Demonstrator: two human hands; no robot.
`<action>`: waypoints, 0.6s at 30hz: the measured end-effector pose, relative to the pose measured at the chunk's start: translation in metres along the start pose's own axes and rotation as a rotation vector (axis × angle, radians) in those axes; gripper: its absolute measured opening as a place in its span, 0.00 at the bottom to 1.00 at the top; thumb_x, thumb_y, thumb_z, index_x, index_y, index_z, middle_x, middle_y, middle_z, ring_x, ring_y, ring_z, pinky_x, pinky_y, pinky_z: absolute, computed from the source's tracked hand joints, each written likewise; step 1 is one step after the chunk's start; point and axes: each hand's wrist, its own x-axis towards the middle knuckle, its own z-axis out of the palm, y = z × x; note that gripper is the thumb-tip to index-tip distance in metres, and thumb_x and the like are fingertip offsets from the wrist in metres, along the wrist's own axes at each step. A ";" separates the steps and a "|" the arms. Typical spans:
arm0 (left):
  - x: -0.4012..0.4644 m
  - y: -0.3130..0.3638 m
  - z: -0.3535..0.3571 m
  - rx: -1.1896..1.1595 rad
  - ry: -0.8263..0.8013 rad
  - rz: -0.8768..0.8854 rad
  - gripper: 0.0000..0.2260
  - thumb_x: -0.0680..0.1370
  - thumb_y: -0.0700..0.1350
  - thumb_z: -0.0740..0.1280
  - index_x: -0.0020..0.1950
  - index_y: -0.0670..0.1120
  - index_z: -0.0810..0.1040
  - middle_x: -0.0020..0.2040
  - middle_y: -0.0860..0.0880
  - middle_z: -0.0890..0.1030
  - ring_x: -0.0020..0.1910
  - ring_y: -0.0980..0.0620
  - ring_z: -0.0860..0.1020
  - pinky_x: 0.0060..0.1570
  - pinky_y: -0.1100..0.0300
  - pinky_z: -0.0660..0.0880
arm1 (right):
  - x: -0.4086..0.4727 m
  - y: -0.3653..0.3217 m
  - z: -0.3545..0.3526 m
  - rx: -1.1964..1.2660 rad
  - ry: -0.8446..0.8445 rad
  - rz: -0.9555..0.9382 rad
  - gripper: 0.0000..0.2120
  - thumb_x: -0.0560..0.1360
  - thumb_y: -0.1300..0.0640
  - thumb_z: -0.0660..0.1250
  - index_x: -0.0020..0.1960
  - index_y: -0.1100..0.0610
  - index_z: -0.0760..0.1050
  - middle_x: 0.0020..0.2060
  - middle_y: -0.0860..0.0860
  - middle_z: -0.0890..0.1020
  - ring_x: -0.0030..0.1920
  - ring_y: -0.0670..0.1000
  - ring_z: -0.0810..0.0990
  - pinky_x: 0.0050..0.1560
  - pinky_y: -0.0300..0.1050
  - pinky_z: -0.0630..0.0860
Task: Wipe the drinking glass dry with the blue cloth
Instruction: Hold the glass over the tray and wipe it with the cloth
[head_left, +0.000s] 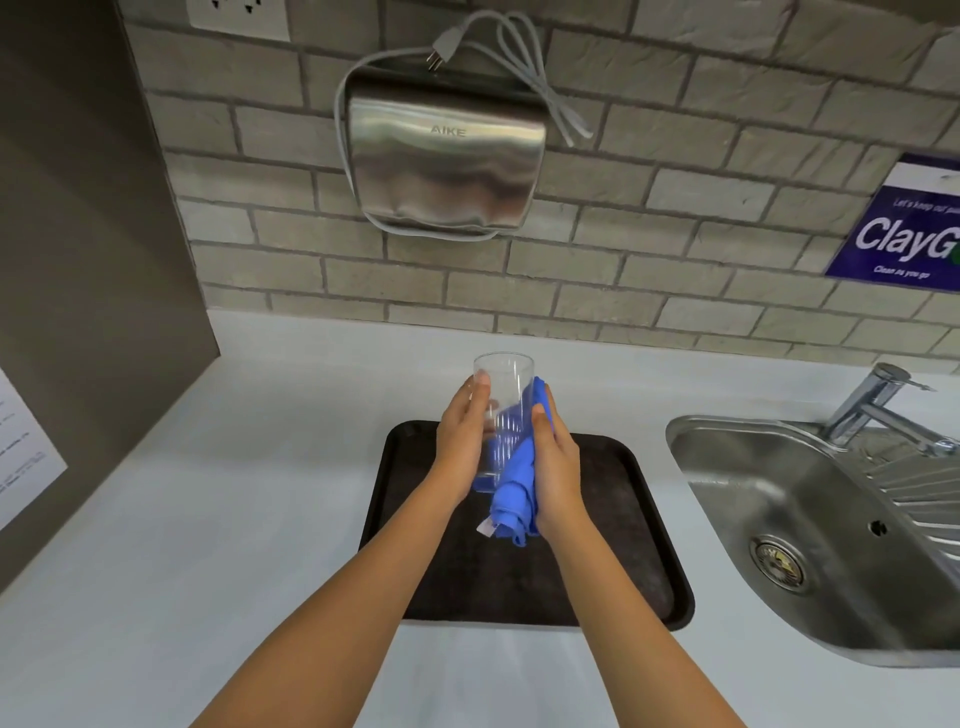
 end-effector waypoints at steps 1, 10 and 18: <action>0.000 -0.003 0.001 0.061 0.001 0.044 0.25 0.81 0.62 0.57 0.75 0.54 0.69 0.61 0.47 0.81 0.50 0.53 0.82 0.47 0.61 0.79 | 0.001 0.000 -0.001 -0.040 0.031 -0.030 0.21 0.82 0.47 0.60 0.73 0.49 0.71 0.63 0.54 0.81 0.60 0.55 0.82 0.65 0.58 0.77; -0.013 -0.009 0.006 0.081 -0.100 0.078 0.31 0.81 0.55 0.64 0.81 0.59 0.53 0.47 0.55 0.81 0.48 0.57 0.83 0.45 0.66 0.78 | -0.023 0.024 0.007 -0.589 0.115 -0.428 0.24 0.83 0.53 0.58 0.74 0.33 0.59 0.76 0.51 0.66 0.56 0.23 0.71 0.48 0.17 0.68; -0.025 -0.014 0.009 -0.119 -0.132 -0.005 0.28 0.81 0.55 0.63 0.79 0.62 0.56 0.60 0.54 0.80 0.51 0.59 0.84 0.41 0.67 0.81 | -0.004 -0.001 -0.007 -0.304 0.080 -0.249 0.19 0.84 0.52 0.57 0.74 0.47 0.69 0.68 0.56 0.77 0.62 0.52 0.79 0.65 0.54 0.76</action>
